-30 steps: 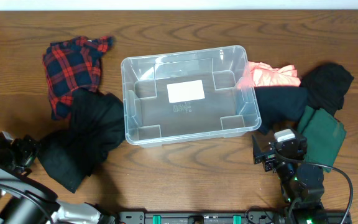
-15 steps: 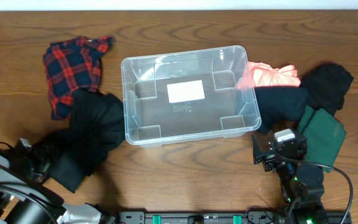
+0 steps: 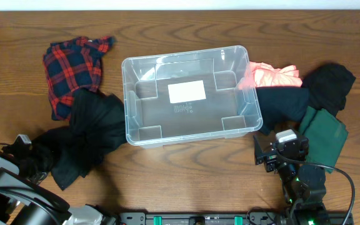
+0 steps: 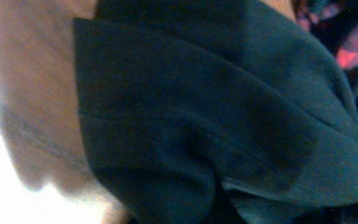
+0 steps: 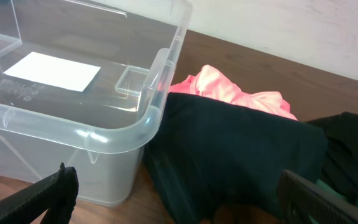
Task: Pack container
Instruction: 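Reach the left gripper to the black garment and grasp it, then lift the black garment with the left gripper and carry it over the bin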
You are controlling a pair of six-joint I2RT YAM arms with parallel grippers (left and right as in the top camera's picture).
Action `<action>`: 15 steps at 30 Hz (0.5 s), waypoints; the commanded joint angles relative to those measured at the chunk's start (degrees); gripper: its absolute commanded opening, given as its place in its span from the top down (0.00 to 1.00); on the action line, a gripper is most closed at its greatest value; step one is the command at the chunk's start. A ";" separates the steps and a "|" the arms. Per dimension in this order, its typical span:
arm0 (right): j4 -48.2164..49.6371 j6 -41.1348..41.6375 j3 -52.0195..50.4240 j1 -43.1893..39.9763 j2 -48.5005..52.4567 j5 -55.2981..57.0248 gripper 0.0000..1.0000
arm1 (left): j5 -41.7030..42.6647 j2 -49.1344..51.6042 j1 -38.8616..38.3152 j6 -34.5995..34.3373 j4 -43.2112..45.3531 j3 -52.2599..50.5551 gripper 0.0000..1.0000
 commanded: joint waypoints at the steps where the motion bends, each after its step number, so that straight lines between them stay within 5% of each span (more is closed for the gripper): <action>1: 0.07 0.63 -0.22 -0.52 -0.02 -0.24 0.01 | -4.96 2.43 -0.20 -1.75 -0.66 -1.25 0.94; 10: 0.07 0.63 -0.22 -0.52 -0.02 -0.24 0.01 | 1.86 -4.66 -0.35 -3.43 -23.61 25.24 0.94; 15: 0.04 0.63 -0.22 -0.52 -0.02 -0.24 0.01 | 8.50 -8.98 -3.13 -5.97 -27.76 41.62 0.94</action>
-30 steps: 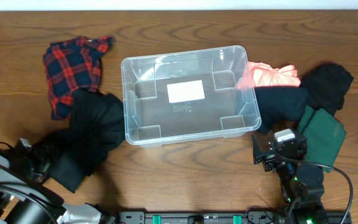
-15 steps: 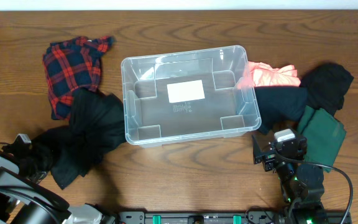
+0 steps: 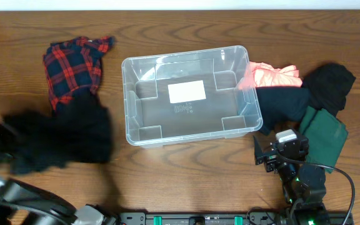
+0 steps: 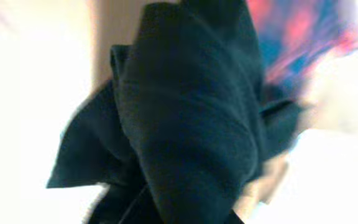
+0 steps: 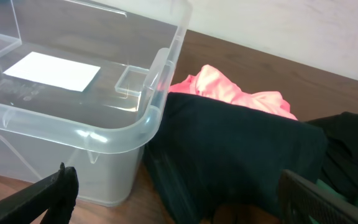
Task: Pack container
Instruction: 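Lift the black garment with the left gripper and carry it over the bin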
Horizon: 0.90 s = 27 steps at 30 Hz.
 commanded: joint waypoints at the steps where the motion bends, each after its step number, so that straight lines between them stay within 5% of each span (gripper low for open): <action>1: 0.07 0.63 -0.22 -0.55 -0.02 -0.24 0.01 | 8.94 -4.98 -3.08 -3.93 0.68 10.86 0.94; 6: 0.07 0.63 -0.22 -0.55 -0.02 -0.24 0.01 | 14.86 -6.12 -13.00 -12.94 8.24 18.14 0.94; 15: 0.07 0.63 -0.22 -0.55 -0.02 -0.24 0.01 | 9.25 -5.51 -38.23 -29.81 28.04 18.71 0.94; 27: 0.07 0.66 -0.22 -0.55 -0.02 -0.24 0.01 | 1.11 -3.54 -60.39 -33.59 28.22 18.05 0.94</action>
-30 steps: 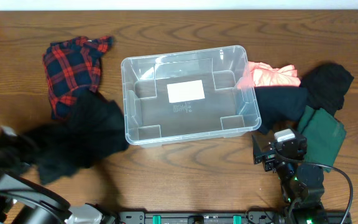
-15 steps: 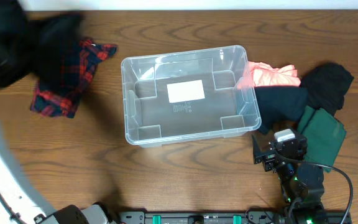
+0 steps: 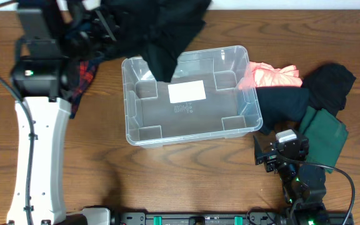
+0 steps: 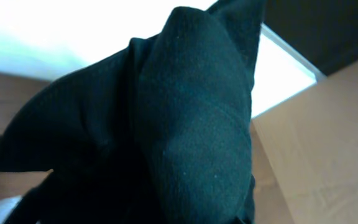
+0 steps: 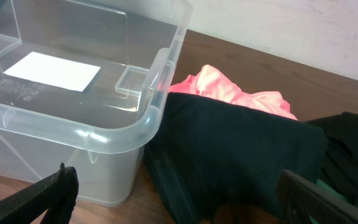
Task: Pack container
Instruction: 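Lift the black garment with the left gripper and carry it over the bin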
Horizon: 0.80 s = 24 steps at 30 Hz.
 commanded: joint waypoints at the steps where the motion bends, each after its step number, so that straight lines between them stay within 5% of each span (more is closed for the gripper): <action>1: 0.07 0.63 -0.22 -0.52 -0.02 -0.24 0.01 | -4.02 0.74 -2.97 -1.33 -0.48 0.66 0.94; 19: 0.07 0.66 -0.22 -0.52 -0.02 -0.24 0.01 | -2.12 5.29 -12.98 1.11 -6.58 -0.52 0.94; 24: 0.07 0.63 -0.22 -0.52 -0.02 -0.24 0.01 | -9.03 5.49 -15.52 -2.86 -8.11 -0.85 0.94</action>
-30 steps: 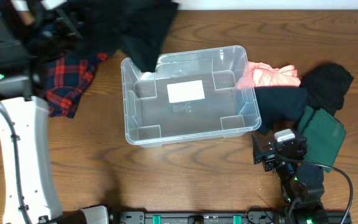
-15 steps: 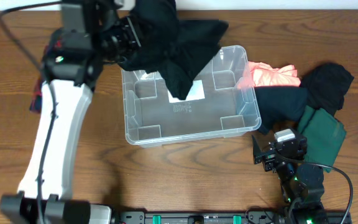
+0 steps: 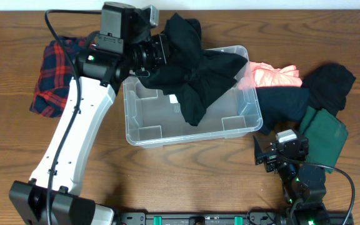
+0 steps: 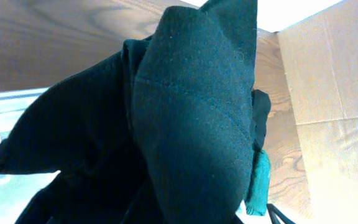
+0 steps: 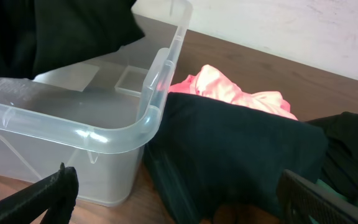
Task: Pack container
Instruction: 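Lift the black garment with the left gripper and carry it over the bin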
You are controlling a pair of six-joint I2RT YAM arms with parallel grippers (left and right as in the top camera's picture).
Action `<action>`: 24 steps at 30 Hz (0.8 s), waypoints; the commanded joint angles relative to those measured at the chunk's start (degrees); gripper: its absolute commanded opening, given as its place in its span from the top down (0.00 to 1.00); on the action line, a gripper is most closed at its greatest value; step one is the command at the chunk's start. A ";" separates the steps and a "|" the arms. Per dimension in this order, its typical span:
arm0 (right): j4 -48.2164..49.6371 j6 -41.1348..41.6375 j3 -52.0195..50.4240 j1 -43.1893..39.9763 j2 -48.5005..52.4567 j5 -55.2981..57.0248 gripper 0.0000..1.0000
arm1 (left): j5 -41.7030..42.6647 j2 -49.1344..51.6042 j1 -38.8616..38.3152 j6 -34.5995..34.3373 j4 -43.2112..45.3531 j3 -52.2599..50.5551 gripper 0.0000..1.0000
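A clear plastic container [image 3: 144, 132] stands mid-table. My left gripper [image 3: 159, 49] hovers over its far left corner, shut on a black garment [image 3: 195, 72] that hangs down into the container and over its far rim. The left wrist view is filled by that black garment [image 4: 191, 124], and the fingers are hidden behind it. My right gripper [image 3: 274, 157] rests low at the front right of the table, open and holding nothing. In the right wrist view the right gripper [image 5: 179, 205] faces the container's corner [image 5: 151, 118].
A red plaid shirt [image 3: 50, 78] lies left of the container. Right of it lie a pink garment [image 3: 272, 76], a black garment [image 3: 283, 103], another black one [image 3: 331, 84] and a dark green one [image 3: 324, 134]. The left arm spans the table's left side.
The left gripper has come down and to the right with the black garment. The cloth now hangs inside the container and covers its white label. The right arm has not moved.
The black garment first lay on the table left of the container, with the left gripper at its near end. Then it was off the table at the far left, then held high over the container's far left corner. Now it hangs into the container.
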 commanded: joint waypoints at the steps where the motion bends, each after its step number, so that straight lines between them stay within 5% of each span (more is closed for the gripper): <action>1: 0.07 0.63 -0.22 -0.52 -0.02 -0.24 0.01 | -6.49 -2.08 -1.95 -4.79 1.07 1.53 0.94; 9: 0.04 0.66 -0.22 -0.52 -0.02 -0.24 0.01 | -17.11 3.08 -6.36 -26.47 1.14 0.59 0.94; 24: 0.07 0.63 -0.22 -0.52 -0.02 -0.24 0.01 | -15.17 7.98 -9.27 -41.75 -3.19 0.57 0.94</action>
